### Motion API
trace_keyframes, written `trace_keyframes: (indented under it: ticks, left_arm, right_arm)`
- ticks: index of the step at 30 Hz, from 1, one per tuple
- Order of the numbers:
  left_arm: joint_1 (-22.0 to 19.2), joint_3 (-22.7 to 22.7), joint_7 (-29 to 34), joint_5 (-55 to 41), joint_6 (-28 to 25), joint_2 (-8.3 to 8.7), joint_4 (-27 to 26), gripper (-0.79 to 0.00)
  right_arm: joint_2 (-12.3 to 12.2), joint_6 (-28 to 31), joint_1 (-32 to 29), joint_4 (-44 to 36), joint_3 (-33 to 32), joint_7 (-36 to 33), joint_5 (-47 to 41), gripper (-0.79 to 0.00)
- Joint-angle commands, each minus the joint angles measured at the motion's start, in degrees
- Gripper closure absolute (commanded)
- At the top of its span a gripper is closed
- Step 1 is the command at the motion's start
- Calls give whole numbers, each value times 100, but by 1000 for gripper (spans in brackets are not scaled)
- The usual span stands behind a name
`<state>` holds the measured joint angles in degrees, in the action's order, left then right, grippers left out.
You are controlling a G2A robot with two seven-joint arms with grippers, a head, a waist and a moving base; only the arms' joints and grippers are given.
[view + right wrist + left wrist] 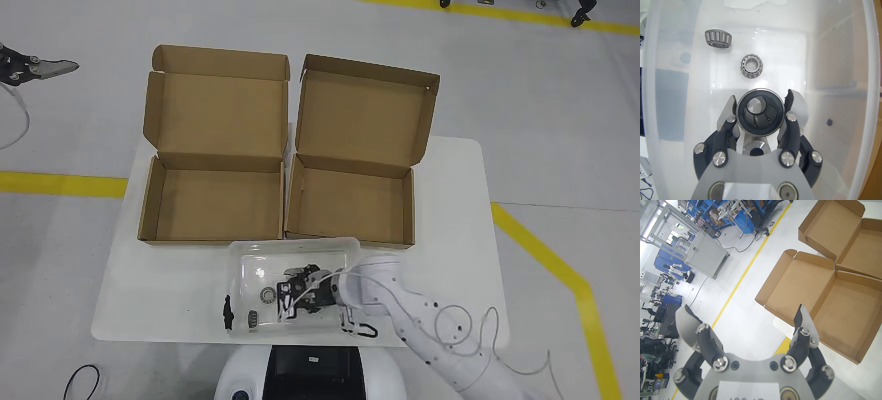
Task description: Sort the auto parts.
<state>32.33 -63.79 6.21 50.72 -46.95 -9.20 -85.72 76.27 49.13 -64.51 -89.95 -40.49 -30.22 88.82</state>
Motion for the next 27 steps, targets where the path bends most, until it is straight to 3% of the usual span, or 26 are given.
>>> trace_keyframes:
  ticks: [1,9,22,27]
  left_arm:
    - [0,0,0,0,0,0,0,-785]
    - [0,0,0,0,0,0,0,-785]
    - [0,0,0,0,0,0,0,-785]
    - [0,0,0,0,0,0,0,-785]
  right_arm:
    - [1,-26,14,1,6,-10,-10,0]
    - [-62,-111,-41,-152,-183,428,-119,0]
    - [-179,112,-141,70,-670,2895,-724,0]
    - [-173,147,-49,64,-747,3391,-1031,0]
